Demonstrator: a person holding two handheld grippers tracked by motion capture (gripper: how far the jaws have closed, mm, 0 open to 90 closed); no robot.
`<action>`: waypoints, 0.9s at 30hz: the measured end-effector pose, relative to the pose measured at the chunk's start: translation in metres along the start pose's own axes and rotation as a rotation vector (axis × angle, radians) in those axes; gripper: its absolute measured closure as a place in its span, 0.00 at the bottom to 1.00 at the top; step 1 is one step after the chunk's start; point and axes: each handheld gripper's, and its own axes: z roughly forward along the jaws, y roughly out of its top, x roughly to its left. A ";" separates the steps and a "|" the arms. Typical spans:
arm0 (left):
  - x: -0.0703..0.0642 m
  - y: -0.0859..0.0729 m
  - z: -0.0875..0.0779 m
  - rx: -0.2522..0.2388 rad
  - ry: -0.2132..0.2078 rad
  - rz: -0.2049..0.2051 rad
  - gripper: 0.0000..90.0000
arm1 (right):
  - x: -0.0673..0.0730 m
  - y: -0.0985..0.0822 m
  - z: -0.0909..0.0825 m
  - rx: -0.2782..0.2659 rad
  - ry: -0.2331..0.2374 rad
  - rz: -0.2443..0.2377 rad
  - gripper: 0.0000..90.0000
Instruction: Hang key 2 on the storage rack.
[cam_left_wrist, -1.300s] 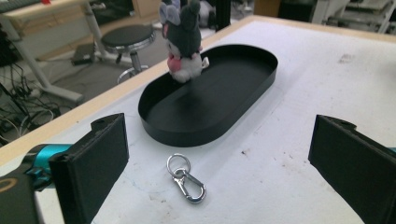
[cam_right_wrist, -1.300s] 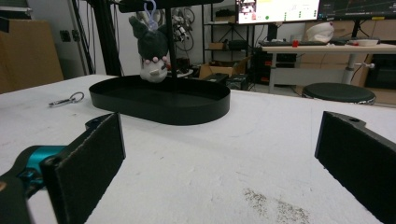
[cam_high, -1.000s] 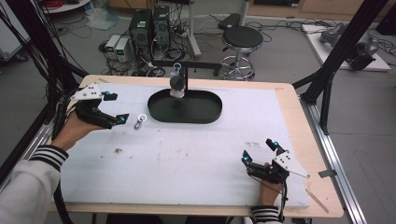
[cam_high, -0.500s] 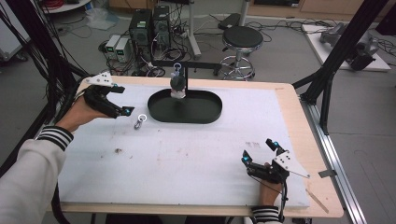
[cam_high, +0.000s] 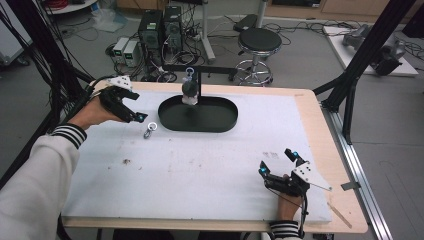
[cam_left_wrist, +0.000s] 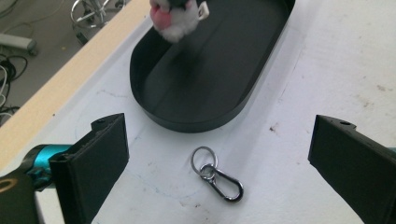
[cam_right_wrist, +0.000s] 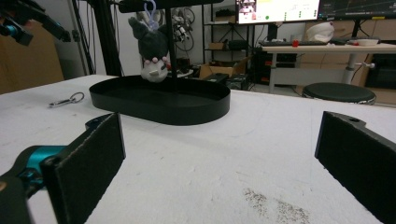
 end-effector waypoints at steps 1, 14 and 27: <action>0.001 0.000 0.002 0.006 -0.003 0.001 0.07 | 0.000 0.000 0.000 0.000 0.000 -0.001 0.01; 0.008 -0.007 0.030 0.087 -0.007 -0.012 0.11 | 0.000 0.000 0.000 -0.001 0.000 -0.002 0.01; 0.014 -0.016 0.051 0.173 -0.007 -0.055 0.12 | -0.001 0.000 0.000 -0.001 0.000 -0.003 0.01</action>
